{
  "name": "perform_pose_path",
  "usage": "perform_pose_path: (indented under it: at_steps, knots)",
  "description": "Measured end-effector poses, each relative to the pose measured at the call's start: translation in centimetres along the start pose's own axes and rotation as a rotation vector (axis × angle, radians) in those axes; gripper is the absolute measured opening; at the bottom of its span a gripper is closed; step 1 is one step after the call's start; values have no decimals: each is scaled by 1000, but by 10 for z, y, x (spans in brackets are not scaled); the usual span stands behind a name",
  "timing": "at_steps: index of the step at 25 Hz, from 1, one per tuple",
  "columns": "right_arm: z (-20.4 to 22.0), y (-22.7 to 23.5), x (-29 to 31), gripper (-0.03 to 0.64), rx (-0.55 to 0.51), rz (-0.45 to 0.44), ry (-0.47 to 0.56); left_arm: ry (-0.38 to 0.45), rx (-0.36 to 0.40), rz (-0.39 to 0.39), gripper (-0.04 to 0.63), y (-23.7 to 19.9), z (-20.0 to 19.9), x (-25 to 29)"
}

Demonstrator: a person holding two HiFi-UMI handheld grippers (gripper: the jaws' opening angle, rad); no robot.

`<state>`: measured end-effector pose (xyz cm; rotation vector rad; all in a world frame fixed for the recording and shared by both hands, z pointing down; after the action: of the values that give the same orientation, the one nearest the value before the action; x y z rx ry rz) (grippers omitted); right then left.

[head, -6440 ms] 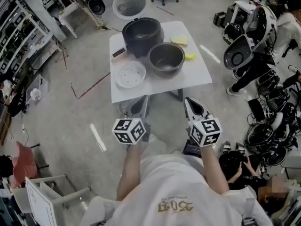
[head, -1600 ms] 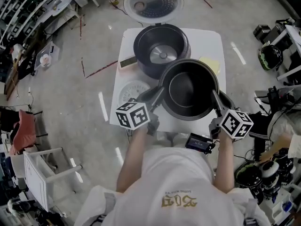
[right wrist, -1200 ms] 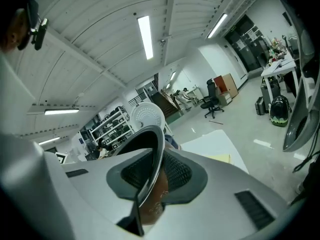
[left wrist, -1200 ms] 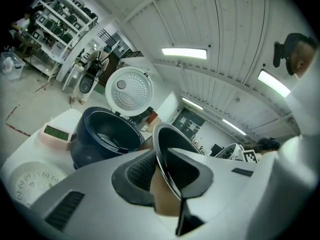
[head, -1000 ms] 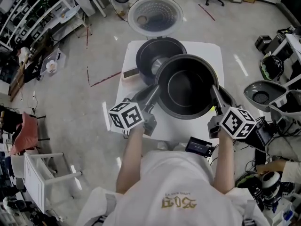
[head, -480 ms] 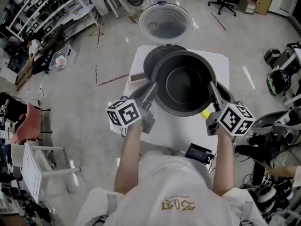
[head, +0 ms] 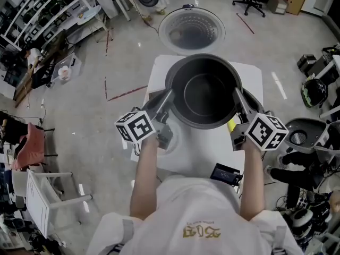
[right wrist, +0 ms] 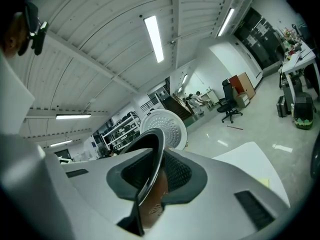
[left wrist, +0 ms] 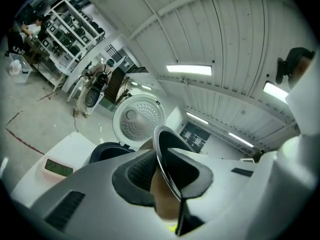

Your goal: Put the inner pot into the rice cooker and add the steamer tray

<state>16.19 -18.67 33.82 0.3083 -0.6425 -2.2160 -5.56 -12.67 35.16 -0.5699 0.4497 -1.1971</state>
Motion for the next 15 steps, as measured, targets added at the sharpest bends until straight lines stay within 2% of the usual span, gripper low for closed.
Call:
perform_pose_path:
  at_steps: [8, 15]
  knots:
    - [-6, -10, 50, 77, 9, -8, 18, 38, -37, 30, 86, -30, -38, 22]
    - [7, -9, 75, 74, -2, 24, 8, 15, -51, 23, 77, -59, -46, 33]
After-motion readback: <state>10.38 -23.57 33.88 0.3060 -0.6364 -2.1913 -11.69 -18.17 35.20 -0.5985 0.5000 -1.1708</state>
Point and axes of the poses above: the fingertips, and each gripper's own axes: x forward along the fingers, y to its right, z out of its underside, the point moved 1 cm from there along -x, backward along the fingers, and after that the axes turned 8 degrees about y, right-handed, at the moved point
